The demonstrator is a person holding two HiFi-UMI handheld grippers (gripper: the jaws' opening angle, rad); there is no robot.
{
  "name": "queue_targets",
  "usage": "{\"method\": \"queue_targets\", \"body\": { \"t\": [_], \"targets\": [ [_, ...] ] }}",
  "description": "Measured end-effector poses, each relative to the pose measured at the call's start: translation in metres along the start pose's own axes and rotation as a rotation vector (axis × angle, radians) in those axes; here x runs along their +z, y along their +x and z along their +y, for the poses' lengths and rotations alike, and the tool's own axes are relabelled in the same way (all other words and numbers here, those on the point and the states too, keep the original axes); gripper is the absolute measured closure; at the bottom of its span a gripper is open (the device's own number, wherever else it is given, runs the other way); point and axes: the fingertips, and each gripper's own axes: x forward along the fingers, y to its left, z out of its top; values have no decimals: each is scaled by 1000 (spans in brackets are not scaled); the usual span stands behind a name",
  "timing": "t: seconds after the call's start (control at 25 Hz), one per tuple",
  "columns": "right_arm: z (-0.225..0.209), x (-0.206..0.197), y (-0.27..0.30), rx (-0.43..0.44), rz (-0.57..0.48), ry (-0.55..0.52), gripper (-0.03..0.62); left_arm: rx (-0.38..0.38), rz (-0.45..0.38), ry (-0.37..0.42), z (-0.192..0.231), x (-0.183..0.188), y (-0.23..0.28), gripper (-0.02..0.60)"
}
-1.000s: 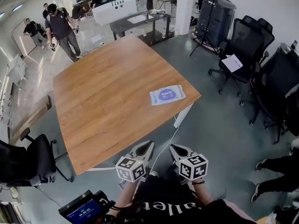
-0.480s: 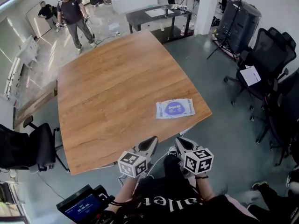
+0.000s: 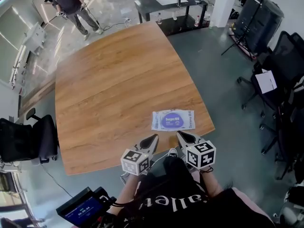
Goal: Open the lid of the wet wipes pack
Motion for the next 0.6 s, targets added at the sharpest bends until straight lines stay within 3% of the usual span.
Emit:
{"method": "queue_targets", "body": {
  "t": [0.24, 0.44, 0.6],
  "targets": [
    [-23, -1, 24, 75, 91, -118, 582, 54, 98, -3, 21, -7, 38, 580],
    [-38, -8, 38, 79, 167, -202, 582, 71, 162, -8, 34, -17, 62, 576],
    [-48, -11, 47, 89, 205, -221, 582, 90, 219, 56, 50, -31, 81, 513]
  ]
}}
